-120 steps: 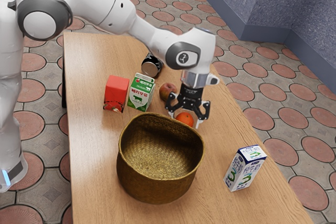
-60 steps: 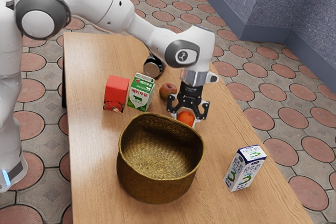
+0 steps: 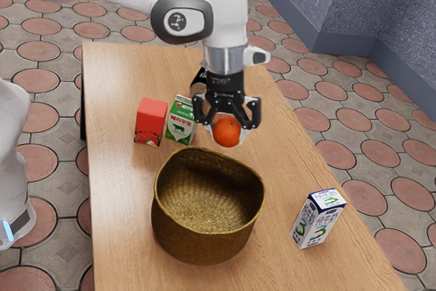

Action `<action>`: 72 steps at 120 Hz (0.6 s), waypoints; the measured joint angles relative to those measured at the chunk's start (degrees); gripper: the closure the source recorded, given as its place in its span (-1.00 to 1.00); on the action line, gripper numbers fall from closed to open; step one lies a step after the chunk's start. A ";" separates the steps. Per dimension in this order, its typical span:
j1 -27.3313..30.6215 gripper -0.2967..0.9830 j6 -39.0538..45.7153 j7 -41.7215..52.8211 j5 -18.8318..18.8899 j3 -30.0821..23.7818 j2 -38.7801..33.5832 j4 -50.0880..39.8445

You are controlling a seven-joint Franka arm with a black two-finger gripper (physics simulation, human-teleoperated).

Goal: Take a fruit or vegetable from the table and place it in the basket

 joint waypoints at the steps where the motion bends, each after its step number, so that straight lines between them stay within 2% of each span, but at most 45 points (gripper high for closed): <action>1: 0.02 0.05 -0.03 -0.35 -0.15 -0.30 -0.10 -0.07; 28: 0.21 0.06 -0.51 -7.99 -3.11 -4.36 -0.17 -1.05; 47: 1.14 -0.33 -0.55 -11.39 -4.07 -4.59 -0.20 -1.00; 58: 1.80 -0.43 -0.55 -12.96 -4.05 -4.32 -0.12 -1.04; 64: 3.68 -0.46 -0.45 -13.81 -4.09 -1.79 1.13 -0.51; 72: 4.83 -0.49 -1.60 -17.05 -2.01 0.04 3.62 6.65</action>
